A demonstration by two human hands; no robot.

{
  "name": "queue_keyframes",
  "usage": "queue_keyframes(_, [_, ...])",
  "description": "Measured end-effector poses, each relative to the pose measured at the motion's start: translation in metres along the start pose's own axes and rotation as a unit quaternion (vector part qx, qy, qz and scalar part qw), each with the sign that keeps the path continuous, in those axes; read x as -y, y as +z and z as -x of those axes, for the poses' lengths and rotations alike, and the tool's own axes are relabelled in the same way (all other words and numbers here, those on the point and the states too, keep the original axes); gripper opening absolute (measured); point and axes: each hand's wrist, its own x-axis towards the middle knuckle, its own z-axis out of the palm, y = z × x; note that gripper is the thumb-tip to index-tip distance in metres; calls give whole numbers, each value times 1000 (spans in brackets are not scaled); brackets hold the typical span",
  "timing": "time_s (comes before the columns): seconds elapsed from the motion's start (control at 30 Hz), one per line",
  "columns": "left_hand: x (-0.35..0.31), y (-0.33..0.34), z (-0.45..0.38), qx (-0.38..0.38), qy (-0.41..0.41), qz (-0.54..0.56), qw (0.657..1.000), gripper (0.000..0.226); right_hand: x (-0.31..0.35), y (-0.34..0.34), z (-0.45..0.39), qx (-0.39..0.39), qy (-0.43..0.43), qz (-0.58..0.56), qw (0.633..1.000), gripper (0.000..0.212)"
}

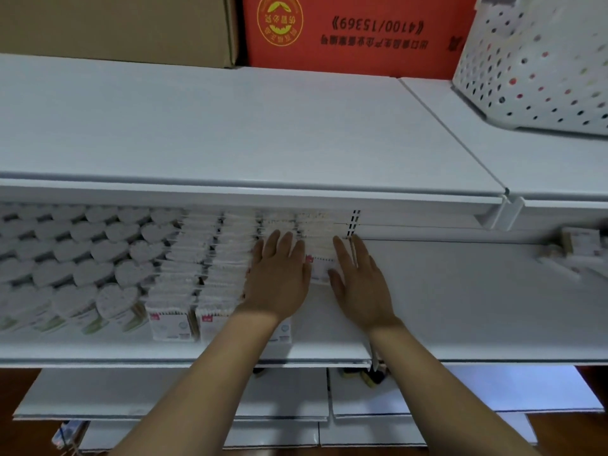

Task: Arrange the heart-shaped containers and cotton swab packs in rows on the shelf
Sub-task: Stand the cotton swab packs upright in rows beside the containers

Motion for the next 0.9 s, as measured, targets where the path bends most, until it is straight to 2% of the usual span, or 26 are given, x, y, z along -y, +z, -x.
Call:
queue_keyframes(0.2, [-59,-1,-6,-9,27,22,999,67,-38,-38,22,-57,4,55,997,48])
queue_keyframes(0.27, [-87,-1,-7,3,36,15,999,61,-62,-54,34,-52,18,81,995,49])
queue_keyframes(0.5, [-223,19,-15,18,39,10,999,61,-178,-121,88,-84,58,121,987,43])
queue_keyframes(0.7, [-350,49,-21,24,45,6,999,63,-293,-198,128,7,142,167,976,43])
queue_keyframes(0.9, [-424,60,-42,56,51,10,997,62,-375,-242,136,69,194,181,962,46])
